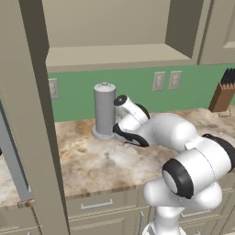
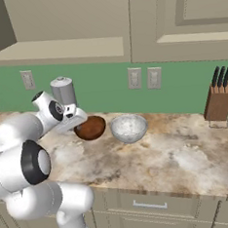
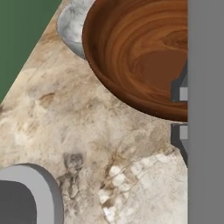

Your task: Pick up the bowls on the counter and stack them on top of one another in the open cabinet. Place the smaller bowl on top of the larger bowl.

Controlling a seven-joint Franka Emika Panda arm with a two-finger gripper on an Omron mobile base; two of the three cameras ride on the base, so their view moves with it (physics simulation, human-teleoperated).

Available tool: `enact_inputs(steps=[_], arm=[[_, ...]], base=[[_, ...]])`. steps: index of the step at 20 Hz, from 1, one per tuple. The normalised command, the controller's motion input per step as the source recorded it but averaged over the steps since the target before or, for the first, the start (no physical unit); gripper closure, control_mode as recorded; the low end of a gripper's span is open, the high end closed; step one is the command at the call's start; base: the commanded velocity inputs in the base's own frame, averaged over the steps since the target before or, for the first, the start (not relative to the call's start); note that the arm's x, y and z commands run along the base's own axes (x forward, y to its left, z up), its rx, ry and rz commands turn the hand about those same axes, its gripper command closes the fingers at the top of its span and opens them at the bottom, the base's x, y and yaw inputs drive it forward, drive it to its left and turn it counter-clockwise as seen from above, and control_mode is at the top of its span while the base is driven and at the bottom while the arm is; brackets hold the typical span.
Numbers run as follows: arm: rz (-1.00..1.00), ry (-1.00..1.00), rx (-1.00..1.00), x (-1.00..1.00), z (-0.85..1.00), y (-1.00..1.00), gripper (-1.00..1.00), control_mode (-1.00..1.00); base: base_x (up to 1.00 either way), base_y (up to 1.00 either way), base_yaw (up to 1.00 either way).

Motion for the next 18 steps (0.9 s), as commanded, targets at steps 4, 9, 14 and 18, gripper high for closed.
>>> enact_inputs(steps=[4,9,14,18], arm=[[0.00,0.00,0.00,0.00,0.18,-0.43,1.00,-1.00],[0.00,0.00,0.00,0.01,0.25,-0.44,1.00,-1.00],[0.00,-0.01,0.00,0.10,0.17,-0.44,1.00,-1.00],[0.00,-0.01,0.00,0.13,0.11,-0.44,1.00,-1.00]], base=[[0.00,0.00,0.00],[0.00,0.00,0.00],[0.00,0.00,0.00],[0.00,0.00,0.00]])
